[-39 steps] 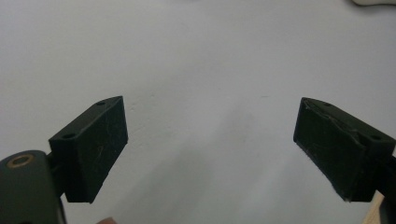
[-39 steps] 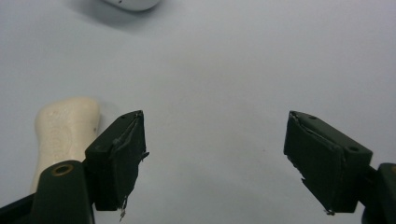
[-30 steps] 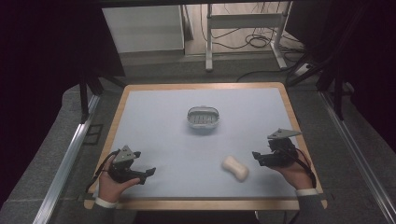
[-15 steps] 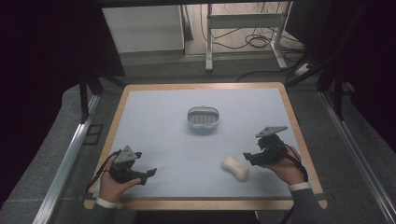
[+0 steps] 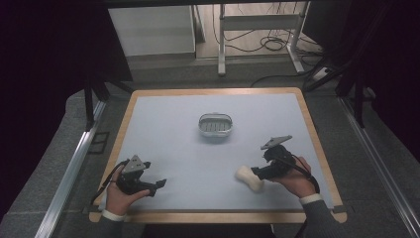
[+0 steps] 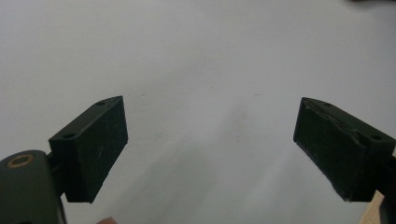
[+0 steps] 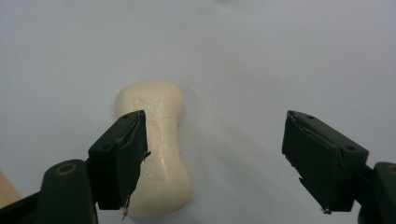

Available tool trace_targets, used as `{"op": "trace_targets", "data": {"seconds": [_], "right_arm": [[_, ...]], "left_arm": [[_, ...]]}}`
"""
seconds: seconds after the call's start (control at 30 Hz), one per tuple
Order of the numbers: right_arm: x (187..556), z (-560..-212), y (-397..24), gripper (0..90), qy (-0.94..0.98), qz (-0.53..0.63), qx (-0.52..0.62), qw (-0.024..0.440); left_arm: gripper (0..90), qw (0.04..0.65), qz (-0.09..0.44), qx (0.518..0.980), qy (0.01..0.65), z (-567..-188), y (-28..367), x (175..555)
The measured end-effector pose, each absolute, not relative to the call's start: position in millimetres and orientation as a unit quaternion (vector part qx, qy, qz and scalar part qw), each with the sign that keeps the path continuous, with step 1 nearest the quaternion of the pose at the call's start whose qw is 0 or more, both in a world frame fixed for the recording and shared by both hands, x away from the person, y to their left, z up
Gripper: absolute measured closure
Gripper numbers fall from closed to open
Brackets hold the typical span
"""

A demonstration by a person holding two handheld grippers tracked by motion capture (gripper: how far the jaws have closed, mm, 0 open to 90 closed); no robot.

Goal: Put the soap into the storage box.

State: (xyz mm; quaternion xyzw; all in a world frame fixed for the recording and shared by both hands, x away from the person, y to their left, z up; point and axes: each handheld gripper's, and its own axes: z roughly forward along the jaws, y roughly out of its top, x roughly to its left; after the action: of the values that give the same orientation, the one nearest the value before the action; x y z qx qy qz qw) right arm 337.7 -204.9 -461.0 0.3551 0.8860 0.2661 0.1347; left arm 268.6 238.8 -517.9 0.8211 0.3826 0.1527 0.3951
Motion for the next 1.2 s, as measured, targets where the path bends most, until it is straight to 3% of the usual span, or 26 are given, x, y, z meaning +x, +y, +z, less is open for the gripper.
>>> {"op": "trace_targets", "data": {"seconds": [0.97,1.2], "right_arm": [[335,-483,-164,30.8,0.926,0.174,0.328,0.07],[339,-487,-156,37.0,0.932,0.147,0.328,0.055]], "left_arm": [[10.5,0.4,0.152,0.82,0.379,-518,237,268],[10.6,0.4,0.153,0.82,0.379,-518,237,268]]}}
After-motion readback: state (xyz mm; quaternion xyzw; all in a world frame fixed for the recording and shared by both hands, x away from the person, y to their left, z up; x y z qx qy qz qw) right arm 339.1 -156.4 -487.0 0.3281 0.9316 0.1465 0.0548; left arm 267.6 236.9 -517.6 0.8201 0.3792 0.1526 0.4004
